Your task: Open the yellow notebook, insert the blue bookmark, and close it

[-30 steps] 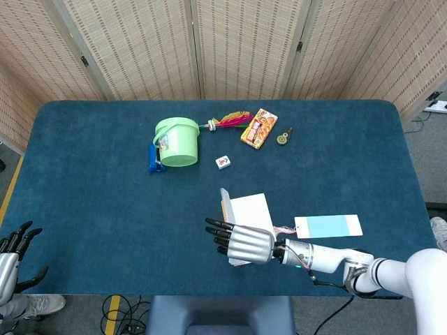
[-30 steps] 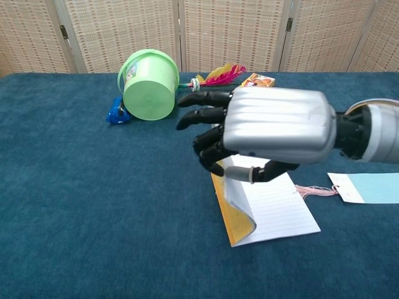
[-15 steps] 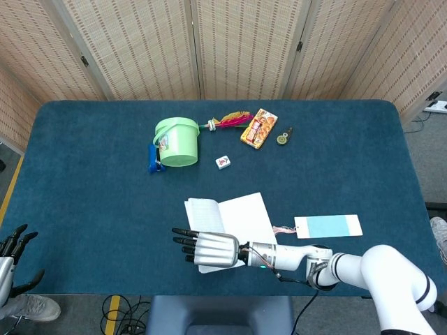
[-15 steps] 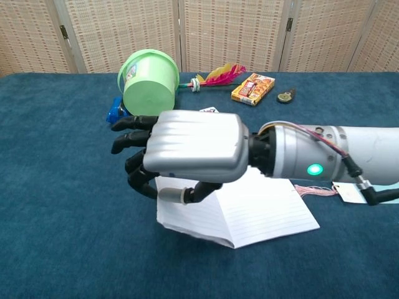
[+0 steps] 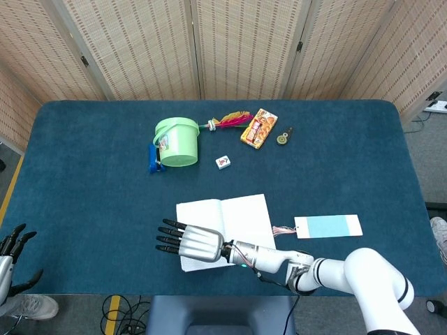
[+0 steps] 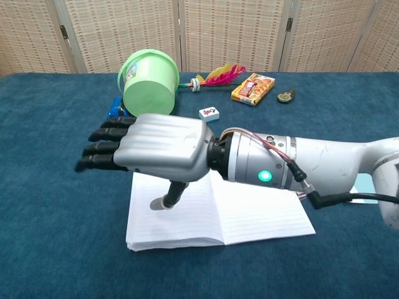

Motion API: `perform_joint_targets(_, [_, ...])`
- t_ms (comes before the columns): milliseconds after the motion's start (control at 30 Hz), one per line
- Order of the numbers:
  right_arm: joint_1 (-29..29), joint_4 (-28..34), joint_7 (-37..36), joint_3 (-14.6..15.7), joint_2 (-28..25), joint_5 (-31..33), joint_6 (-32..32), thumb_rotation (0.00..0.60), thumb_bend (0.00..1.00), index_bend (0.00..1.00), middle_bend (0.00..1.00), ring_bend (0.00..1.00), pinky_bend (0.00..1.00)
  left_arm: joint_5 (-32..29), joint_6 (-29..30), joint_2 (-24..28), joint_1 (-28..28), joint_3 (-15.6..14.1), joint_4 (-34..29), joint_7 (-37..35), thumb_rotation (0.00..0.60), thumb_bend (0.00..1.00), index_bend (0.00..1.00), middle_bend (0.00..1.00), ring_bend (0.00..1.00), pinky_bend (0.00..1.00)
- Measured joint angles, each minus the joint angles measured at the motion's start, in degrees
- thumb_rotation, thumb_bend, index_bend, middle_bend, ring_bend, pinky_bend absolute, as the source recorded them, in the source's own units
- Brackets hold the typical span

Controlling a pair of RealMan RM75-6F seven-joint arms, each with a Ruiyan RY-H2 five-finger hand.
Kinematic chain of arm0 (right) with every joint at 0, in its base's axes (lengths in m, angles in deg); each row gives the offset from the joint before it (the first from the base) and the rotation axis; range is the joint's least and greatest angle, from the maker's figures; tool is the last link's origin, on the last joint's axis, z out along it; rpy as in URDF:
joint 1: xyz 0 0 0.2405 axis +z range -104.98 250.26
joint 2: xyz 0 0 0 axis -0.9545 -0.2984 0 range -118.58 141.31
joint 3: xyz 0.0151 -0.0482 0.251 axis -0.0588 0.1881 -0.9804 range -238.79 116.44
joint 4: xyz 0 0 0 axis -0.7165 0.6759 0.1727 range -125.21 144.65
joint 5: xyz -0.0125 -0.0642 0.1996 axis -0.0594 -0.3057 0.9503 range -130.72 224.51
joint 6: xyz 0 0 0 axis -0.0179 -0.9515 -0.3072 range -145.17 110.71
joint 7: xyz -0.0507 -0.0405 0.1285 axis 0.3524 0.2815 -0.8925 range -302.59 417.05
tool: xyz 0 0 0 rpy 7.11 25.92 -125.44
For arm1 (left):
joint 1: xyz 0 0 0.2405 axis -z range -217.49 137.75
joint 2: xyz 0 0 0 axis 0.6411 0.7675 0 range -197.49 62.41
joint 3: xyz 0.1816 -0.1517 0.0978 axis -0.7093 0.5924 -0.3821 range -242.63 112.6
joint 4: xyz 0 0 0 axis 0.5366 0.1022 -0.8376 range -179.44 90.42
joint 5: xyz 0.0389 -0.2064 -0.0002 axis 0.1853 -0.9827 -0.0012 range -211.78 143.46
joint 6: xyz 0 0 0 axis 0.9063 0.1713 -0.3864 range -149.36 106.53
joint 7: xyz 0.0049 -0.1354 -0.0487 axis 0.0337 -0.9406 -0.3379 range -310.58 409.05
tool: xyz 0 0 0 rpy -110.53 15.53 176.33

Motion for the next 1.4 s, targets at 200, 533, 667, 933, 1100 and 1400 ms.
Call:
perform_joint_targets(200, [-2.59,4.34,3.86,-1.02,-3.47,2.69,1.39,0.600,0.08,0.00,0.00,0.00,0.00,0.08,-0.07,-0.31,0.25,0.29,0.45,-0.38,0.600,0.29,0.18,0.08,0.17,0.22])
perform_joint_targets(533, [-10.89,13.85,10.65,-1.28,-15.69,12.87,1.93,0.600,0.28,0.00,0.20,0.04,0.00,0.94,-0.60,-1.00,1.06,0.48,0.63,-0.43,0.600,0.29,0.18,0.08,0.17,0.23])
perform_joint_targets(667, [-14.66,15.29,11.64,-0.15,-19.52,16.95,1.23,0.600,0.29,0.07,0.23,0.06,0.00,1.39,-0.93,-1.24,1.45,0.43,0.41,-0.12,0.600,0.29,0.18,0.08,0.17,0.23])
perform_joint_targets(933, [-16.55,15.19,12.12,0.17,-19.91,24.10,-4.46,0.600,0.57,0.10,0.30,0.06,0.00,2.25,-1.29,-1.43,2.09,0.34,-0.54,0.72,0.600,0.29,0.18,0.08,0.17,0.23])
perform_joint_targets(1100, [-15.16,11.98,11.51,-1.09,-16.96,26.58,-8.84,0.600,0.68,0.10,0.31,0.06,0.00,1.81,-1.36,-1.21,2.06,0.33,-0.84,1.08,0.600,0.29,0.18,0.08,0.17,0.23])
perform_joint_targets(1400, [-11.80,3.19,8.39,-3.32,-10.55,29.03,-14.44,0.600,0.68,0.10,0.31,0.06,0.00,0.99,-1.52,-1.10,1.80,0.15,-0.59,1.09,0.600,0.29,0.18,0.08,0.17,0.23])
